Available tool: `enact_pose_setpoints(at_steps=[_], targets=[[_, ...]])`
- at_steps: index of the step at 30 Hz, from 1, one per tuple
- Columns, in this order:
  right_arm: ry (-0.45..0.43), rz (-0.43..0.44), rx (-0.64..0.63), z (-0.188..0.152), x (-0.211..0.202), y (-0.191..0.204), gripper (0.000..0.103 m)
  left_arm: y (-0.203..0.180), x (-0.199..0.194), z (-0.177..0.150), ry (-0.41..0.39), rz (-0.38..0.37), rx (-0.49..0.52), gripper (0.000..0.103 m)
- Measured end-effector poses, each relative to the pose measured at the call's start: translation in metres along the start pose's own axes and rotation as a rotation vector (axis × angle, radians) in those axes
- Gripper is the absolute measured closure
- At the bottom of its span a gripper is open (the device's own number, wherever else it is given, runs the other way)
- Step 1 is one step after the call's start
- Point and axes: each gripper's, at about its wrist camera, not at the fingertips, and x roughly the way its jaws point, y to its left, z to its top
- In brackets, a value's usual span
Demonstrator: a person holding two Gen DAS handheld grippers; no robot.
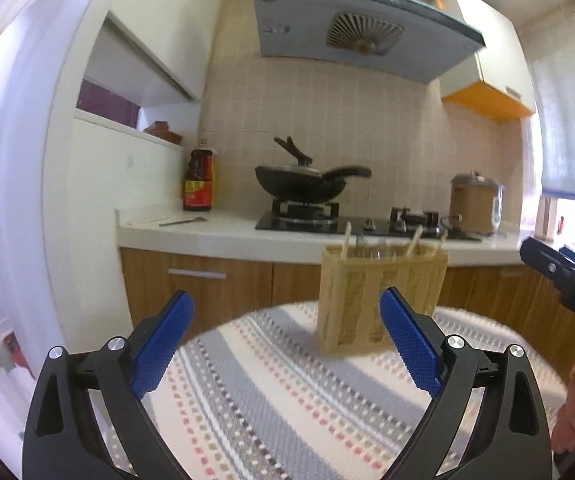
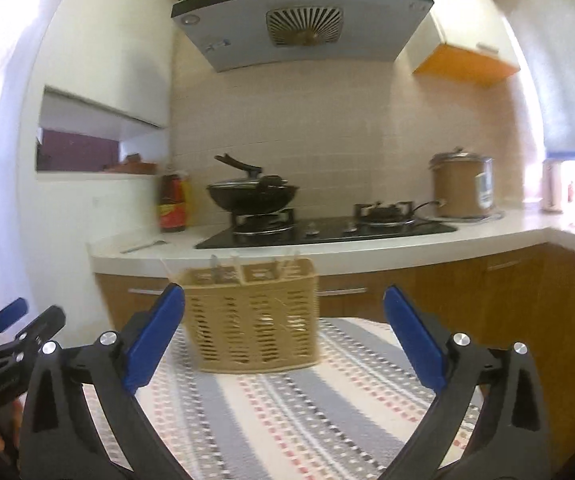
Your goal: Organize utensils
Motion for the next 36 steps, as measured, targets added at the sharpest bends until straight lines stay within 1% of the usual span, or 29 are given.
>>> enact_pose_setpoints(at_steps=[1,4,7,10,11,13,16,23,25,30,36], targets=[[0.008,-0.008,-0.003,-0.006,0.003,0.001,0.008,-0.002,0.0,-0.004,-0.005,0.014,0.01,0.008],[0.017,-0.04,-0.05,-0.025,0.011,0.009,0.008,-0.005,0.002,-0.013,-0.027,0.05,0.033,0.008],[0.028,-0.038,-0.082,-0.037,0.017,0.015,0.008,-0.006,0.007,-0.019,-0.022,0.049,0.017,0.008],[0.031,-0.008,-0.08,-0.038,0.017,0.017,0.008,-0.006,0.015,-0.022,0.017,0.045,0.011,0.008],[0.034,-0.003,-0.078,-0.039,0.018,0.016,0.008,-0.006,0.016,-0.023,0.019,0.048,0.006,0.008],[0.057,0.006,-0.08,-0.04,0.021,0.017,0.008,-0.005,0.019,-0.023,0.031,0.03,-0.007,0.008],[0.078,0.015,-0.071,-0.04,0.025,0.017,0.008,-0.008,0.024,-0.024,0.054,0.04,0.014,0.008],[0.089,0.012,-0.069,-0.041,0.026,0.016,0.008,-0.003,0.019,-0.026,0.048,0.092,-0.006,0.008],[0.078,0.007,-0.07,-0.041,0.024,0.016,0.008,-0.003,0.014,-0.025,0.028,0.104,-0.009,0.008],[0.044,-0.029,-0.06,-0.038,0.016,0.012,0.008,-0.007,0.012,-0.025,0.018,0.091,0.003,0.008],[0.064,-0.029,-0.03,-0.038,0.02,0.004,0.008,-0.007,0.012,-0.025,0.017,0.086,0.002,0.008]])
